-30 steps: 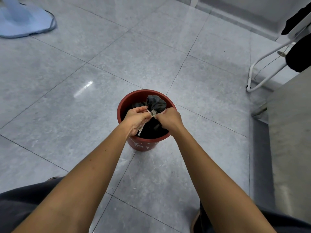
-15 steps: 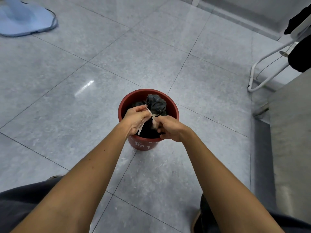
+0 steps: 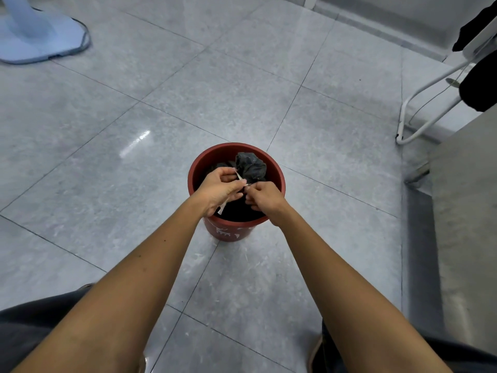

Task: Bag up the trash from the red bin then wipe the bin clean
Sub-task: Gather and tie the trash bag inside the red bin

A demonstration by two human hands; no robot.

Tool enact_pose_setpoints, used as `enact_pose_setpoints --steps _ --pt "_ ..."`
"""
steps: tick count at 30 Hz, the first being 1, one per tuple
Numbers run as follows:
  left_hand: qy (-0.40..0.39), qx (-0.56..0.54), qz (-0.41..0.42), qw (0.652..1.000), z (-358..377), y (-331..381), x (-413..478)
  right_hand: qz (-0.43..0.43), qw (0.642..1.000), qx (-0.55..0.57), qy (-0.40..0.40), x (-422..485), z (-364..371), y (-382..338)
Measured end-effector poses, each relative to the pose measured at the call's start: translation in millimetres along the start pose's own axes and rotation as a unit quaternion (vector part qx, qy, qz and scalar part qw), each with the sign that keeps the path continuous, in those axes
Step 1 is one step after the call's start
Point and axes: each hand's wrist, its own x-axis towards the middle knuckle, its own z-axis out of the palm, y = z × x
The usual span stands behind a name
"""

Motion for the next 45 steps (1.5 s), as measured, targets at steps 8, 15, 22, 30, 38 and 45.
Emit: enact_pose_setpoints --steps 8,15,22,30,38,45 --pt "0.088 0.307 0.125 0.939 -9.8 -1.5 6.8 -0.049 0.962 -0.269 0.007 5.6 -20.4 -6.8" --pt "0.126 0.44 0.155 0.876 -8.8 -2.5 8.3 -0.045 0.894 -0.442 0.063 4.4 -48.0 -4.5" --pt "0.077 0.461 0.15 0.871 -32.0 10.1 7.4 -0.028 0.853 -0.518 0.051 10.6 -68.6 -12.7" --pt "0.032 0.401 0.141 0.904 -21.3 2.5 -2.7 -0.099 0.94 -0.325 -0.031 -0.7 -39.4 -23.5" --pt "-0.016 0.51 0.163 0.845 -22.2 21.2 19.1 -0.156 0.959 -0.235 0.022 30.2 -29.0 -8.6" --pt "-0.011 0.433 0.181 0.883 -18.1 39.3 25.5 -0.205 0.968 -0.143 -0.04 49.2 -43.2 -16.6"
